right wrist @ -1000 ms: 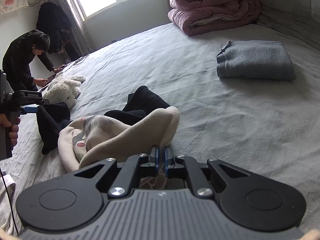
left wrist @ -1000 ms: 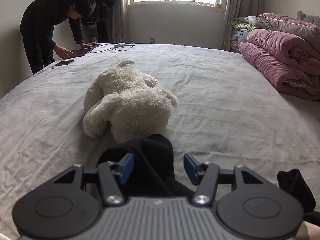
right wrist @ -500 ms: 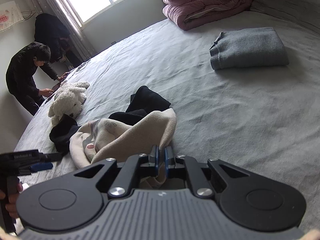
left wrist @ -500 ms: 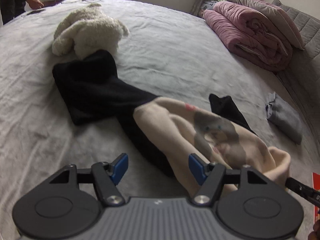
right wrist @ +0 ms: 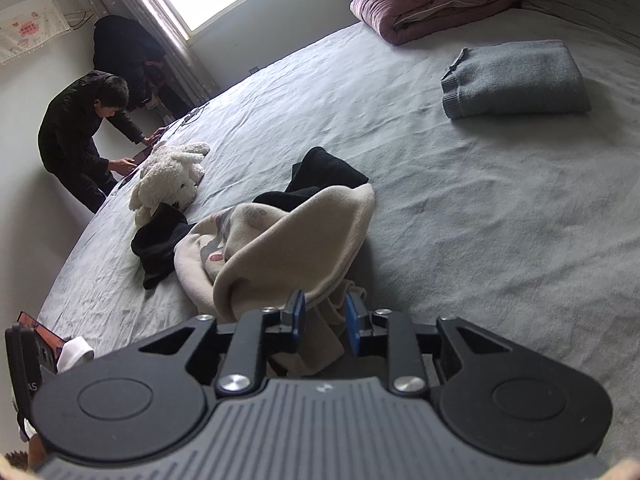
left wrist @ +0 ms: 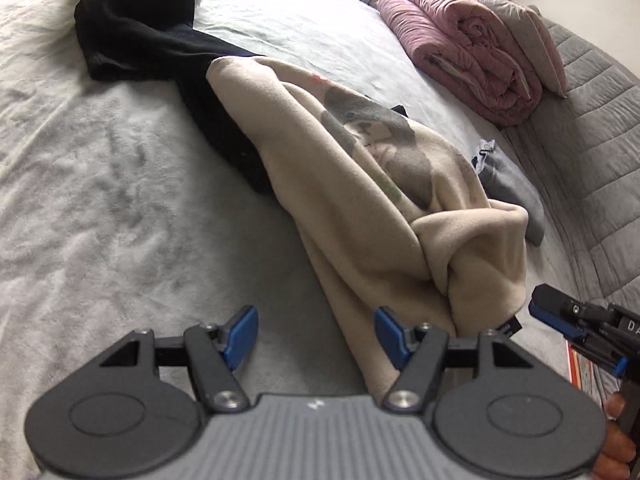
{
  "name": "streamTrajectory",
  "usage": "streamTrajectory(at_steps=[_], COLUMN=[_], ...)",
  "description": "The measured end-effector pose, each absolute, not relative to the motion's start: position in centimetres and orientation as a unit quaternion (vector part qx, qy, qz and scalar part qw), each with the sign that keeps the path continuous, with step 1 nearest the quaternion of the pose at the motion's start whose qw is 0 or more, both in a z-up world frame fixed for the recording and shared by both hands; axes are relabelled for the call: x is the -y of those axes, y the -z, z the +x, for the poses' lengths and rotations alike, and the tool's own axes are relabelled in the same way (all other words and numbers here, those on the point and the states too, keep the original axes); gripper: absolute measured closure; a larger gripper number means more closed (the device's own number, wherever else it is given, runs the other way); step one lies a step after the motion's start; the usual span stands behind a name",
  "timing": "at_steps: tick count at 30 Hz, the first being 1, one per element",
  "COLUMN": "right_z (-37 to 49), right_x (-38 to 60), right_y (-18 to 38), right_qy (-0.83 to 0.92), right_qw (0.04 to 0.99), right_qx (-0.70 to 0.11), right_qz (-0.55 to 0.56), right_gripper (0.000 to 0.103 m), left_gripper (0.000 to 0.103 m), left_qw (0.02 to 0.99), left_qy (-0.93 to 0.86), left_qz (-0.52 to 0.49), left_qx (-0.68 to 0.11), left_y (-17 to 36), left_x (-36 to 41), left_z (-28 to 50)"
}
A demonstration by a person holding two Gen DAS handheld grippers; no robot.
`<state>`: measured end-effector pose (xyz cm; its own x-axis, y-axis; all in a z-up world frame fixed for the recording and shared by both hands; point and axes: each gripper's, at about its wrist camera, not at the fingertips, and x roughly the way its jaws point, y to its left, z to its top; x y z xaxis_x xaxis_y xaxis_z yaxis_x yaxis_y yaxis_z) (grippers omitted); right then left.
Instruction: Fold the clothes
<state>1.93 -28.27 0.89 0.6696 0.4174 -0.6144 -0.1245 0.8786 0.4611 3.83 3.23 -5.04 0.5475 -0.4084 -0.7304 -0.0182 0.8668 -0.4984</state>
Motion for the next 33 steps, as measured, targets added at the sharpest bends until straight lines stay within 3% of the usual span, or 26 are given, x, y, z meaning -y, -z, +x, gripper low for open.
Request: streamTrajectory(at_steps=[6,19,25,27,28,29,33], right_z=[1.8,1.0,1.0,1.3,1.4,1.5,0.9], right_x=[26.5,24.0,22.7,22.6,22.5,22.6,23.5], right_y=[0.0,1.5,2.8,3.2,3.4,3.4,2.0], right_qy=[-0.181,-0.228,-0.194,-0.189,-0.189,-0.188,-0.183], right_qw=[0.885,0.868,0.887,0.892,0.894,0.896,0.906], right_qx=[-0.389,-0.399,-0.392,-0.387,-0.384,-0.381,-0.360], right_qz=[0.181,0.188,0.145,0.135,0.131,0.127,0.125], right_gripper=[0.072,0.072,0.072,0.074,0.086,0.092,0.094], left_gripper=[0.047,0.050,0.068,0.091,0.098,0.099,0.099], left_qw=[0.829,0.824,0.821,0.825,0.828,0.833,0.850], left_qy=[0.145,0.158,0.179,0.178,0.176,0.173,0.157], left_qz=[-0.269,-0.290,-0.289,-0.279,-0.274,-0.270,-0.252], left_qx=[-0.468,-0.460,-0.460,-0.457,-0.455,-0.451,-0.435], left_y=[5.3,6.1,6.9,7.0,7.0,6.9,5.4], left_x=[-3.0,-2.6,-1.1,-0.7,-0.6,-0.6,-1.6], left_z=[4.7,4.3,3.8,3.6,3.5,3.3,1.9])
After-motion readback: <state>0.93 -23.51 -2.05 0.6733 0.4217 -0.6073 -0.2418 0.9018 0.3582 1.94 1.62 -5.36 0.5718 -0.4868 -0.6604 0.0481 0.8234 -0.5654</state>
